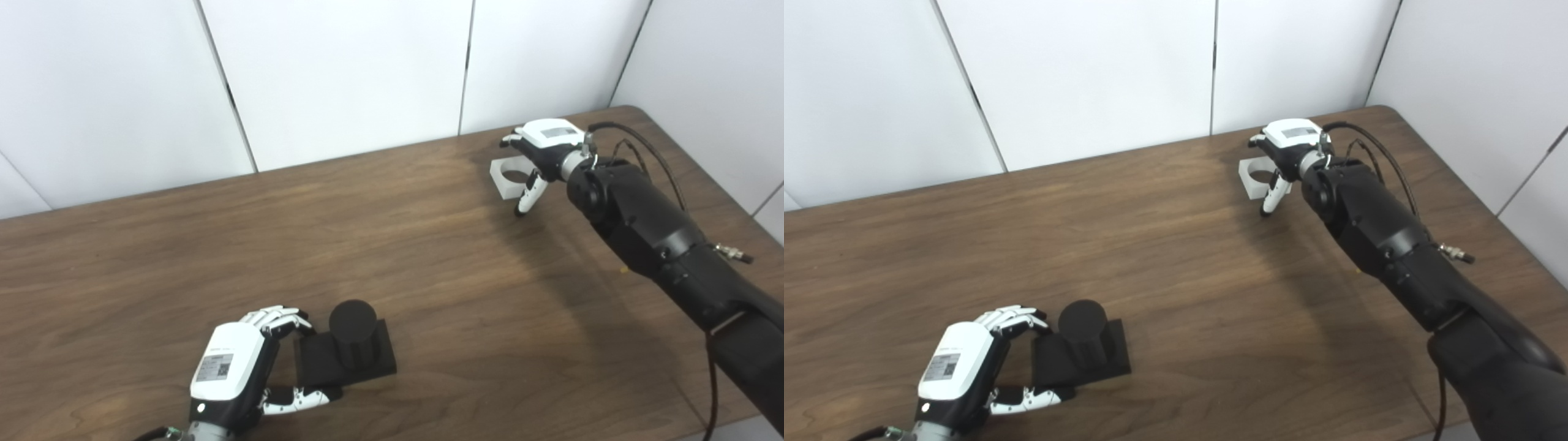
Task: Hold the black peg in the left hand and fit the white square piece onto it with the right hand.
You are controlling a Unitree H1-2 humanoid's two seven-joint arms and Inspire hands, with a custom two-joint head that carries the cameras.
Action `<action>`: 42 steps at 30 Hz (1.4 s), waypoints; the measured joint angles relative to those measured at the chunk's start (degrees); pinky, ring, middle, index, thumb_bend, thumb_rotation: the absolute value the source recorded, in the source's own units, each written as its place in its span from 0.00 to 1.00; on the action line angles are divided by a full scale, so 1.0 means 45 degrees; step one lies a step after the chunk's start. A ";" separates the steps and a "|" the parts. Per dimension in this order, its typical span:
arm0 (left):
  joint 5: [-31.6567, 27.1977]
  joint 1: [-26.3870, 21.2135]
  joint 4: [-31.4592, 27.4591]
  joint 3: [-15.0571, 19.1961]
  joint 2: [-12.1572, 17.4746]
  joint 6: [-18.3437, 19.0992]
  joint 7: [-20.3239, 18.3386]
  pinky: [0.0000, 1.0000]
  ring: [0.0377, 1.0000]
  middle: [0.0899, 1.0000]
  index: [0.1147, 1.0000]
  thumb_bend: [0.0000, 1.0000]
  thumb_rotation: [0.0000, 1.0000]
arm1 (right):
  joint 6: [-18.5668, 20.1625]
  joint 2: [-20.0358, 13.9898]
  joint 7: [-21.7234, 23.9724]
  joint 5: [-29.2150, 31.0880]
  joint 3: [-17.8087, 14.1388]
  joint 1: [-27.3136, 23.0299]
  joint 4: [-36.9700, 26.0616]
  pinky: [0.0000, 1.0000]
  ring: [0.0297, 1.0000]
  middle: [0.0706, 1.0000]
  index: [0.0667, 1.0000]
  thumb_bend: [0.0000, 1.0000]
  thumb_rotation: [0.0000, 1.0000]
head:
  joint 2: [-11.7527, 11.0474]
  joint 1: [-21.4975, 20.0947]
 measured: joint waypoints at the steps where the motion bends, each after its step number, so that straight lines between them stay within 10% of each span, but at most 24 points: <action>1: 0.0003 0.0010 0.0000 0.0000 -0.0004 0.0000 0.0011 0.77 0.79 0.73 0.42 0.52 0.04 | -0.0011 0.0002 -0.0011 -0.0002 0.0024 -0.0052 0.0081 1.00 1.00 0.97 0.88 0.80 0.17 | 0.0000 0.0000; 20: 0.0130 0.0099 -0.0024 -0.0042 -0.0063 0.0118 0.0160 0.78 0.79 0.72 0.42 0.52 0.04 | -0.0051 -0.0157 -0.0042 -0.0179 0.0445 -0.0407 0.0715 0.97 0.99 0.94 0.70 0.76 0.26 | 0.0097 0.0176; 33: 0.0271 0.0087 -0.0179 -0.0095 -0.0073 0.0282 -0.0045 0.77 0.78 0.72 0.42 0.52 0.04 | -0.0517 -0.0255 -0.0070 -0.0182 0.0671 -0.0491 0.0736 0.85 0.92 0.88 0.58 0.81 0.15 | 0.0176 0.0156; 36: 0.0300 0.0088 -0.0179 -0.0107 -0.0109 0.0284 -0.0049 0.76 0.78 0.72 0.42 0.52 0.04 | -0.0543 -0.0262 -0.0103 -0.0181 0.0669 -0.0493 0.0764 0.85 0.92 0.87 0.47 0.55 0.14 | 0.0156 0.0156; 42: 0.0347 0.0087 -0.0179 -0.0116 -0.0138 0.0284 -0.0049 0.76 0.78 0.72 0.42 0.52 0.04 | -0.0610 -0.0271 -0.0270 -0.0153 0.0667 -0.0492 0.0838 0.84 0.90 0.86 0.45 0.52 0.14 | 0.0156 0.0156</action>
